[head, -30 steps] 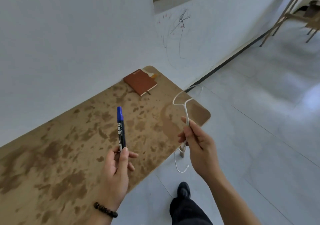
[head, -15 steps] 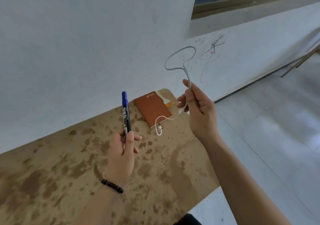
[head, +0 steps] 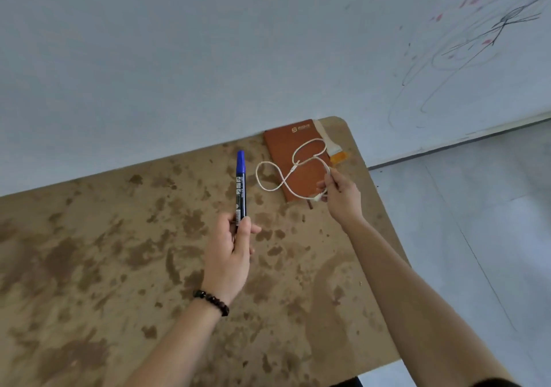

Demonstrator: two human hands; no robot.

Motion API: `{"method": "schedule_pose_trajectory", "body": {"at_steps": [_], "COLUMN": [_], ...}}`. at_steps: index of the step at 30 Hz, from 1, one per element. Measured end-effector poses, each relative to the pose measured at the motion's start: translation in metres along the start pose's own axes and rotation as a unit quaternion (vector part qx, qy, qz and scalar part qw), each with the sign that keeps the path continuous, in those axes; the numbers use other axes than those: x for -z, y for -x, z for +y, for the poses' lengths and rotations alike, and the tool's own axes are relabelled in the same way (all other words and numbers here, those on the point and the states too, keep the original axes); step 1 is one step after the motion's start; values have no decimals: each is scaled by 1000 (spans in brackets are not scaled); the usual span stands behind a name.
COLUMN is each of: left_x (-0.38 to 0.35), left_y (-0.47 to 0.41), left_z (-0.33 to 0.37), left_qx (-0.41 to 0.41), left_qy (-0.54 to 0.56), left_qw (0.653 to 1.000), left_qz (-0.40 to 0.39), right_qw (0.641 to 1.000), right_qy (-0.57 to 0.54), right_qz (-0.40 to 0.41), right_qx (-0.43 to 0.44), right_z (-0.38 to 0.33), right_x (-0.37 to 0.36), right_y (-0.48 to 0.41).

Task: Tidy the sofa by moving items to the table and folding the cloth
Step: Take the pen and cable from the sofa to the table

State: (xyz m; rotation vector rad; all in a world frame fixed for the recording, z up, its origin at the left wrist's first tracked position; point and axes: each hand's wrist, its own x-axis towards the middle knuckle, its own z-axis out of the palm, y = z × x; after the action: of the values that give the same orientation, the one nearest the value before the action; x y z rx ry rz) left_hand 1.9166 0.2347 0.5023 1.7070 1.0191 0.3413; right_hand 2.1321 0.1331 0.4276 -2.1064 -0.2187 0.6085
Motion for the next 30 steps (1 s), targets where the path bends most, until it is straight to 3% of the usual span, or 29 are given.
{"method": "schedule_pose_trajectory", "body": {"at_steps": [5, 12, 18, 26, 30], "left_x": [-35, -102, -123, -120, -124], "left_y": [-36, -122, -112, -66, -88], "left_z": [-15, -41, -51, -80, -71], "left_qx": [58, 152, 149, 217, 218], "left_qy": [-64, -168, -139, -155, -127], "left_qw": [996, 972, 972, 963, 965], "left_qz": [29, 66, 120, 38, 73], "right_qw": [995, 994, 995, 992, 991], "right_qy": [87, 99, 95, 118, 133], "right_qz": [14, -20, -15, 10, 22], "right_qx": [-39, -37, -38, -42, -26], "right_z": [45, 70, 75, 76, 83], "right_x": [-1, 11, 10, 4, -2], "right_y": [-25, -30, -35, -39, -42]}}
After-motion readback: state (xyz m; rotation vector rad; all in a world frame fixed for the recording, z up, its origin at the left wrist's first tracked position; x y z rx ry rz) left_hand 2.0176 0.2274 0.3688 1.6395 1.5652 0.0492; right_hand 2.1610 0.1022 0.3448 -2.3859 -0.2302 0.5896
